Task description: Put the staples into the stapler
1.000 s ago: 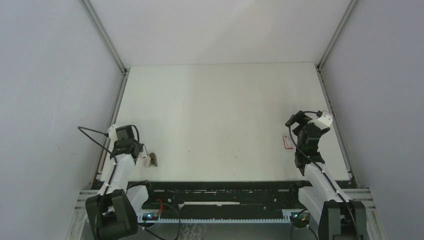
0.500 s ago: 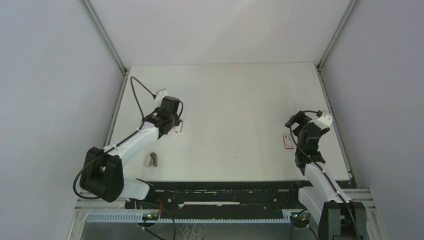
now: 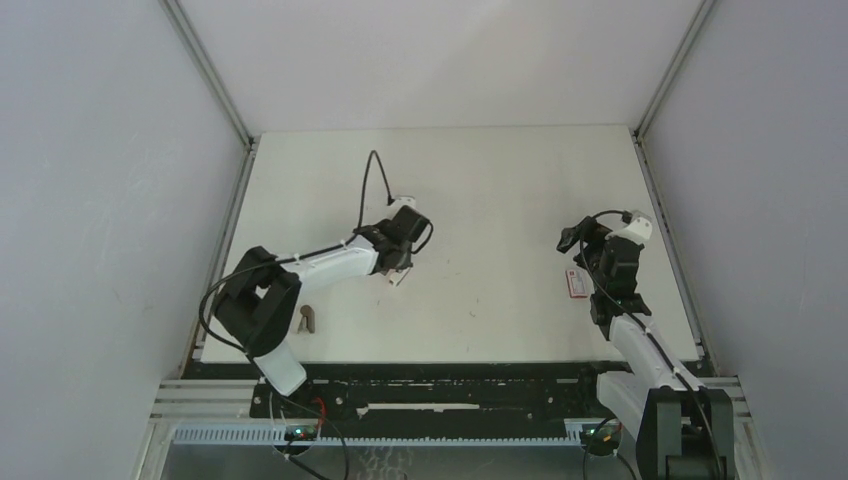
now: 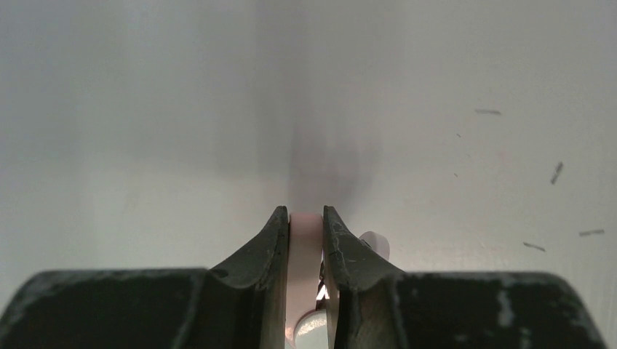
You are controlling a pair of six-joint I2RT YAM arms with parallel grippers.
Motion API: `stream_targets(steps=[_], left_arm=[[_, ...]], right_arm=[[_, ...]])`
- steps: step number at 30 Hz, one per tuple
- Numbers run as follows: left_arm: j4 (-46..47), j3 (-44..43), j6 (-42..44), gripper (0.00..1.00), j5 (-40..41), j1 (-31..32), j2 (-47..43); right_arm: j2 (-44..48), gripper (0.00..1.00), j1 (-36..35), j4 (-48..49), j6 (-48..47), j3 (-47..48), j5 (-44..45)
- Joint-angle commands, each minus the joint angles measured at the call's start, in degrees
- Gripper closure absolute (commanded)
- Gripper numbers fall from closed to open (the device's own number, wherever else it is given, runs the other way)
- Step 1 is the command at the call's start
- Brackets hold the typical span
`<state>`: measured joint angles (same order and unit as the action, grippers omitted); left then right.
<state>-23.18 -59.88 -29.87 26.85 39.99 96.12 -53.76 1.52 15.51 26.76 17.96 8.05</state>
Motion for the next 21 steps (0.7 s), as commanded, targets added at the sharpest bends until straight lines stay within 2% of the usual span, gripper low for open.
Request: stream_targets(steps=[1,6,12,18,21], left_arm=[[2.33,-4.59,6.80,0.89,-2.02,3.42,1.31],[4.24,-2.88,10.45,0.84,-5.99,5.00,2.21],[6.99,1.28,11.04,0.76,-9.79,5.11,1.39],[9.82,7.23,12.42,0.59,-12.86,5.12,-2.33],[10.63,9.95,12.75,0.44,-15.18,5.17,-4.69]], right_arm=[[-0.43,0.05,0.25,-1.47,4.87,4.15,-13.96],[0.55,0.05,0.32,-3.52,6.74,5.22,-21.41],[3.80,0.04,0.22,-7.22,4.65,5.21,-24.03],[5.56,0.05,0.21,-9.94,3.00,5.24,-24.88],[5.51,0.05,0.24,-10.16,2.83,5.20,-25.37]])
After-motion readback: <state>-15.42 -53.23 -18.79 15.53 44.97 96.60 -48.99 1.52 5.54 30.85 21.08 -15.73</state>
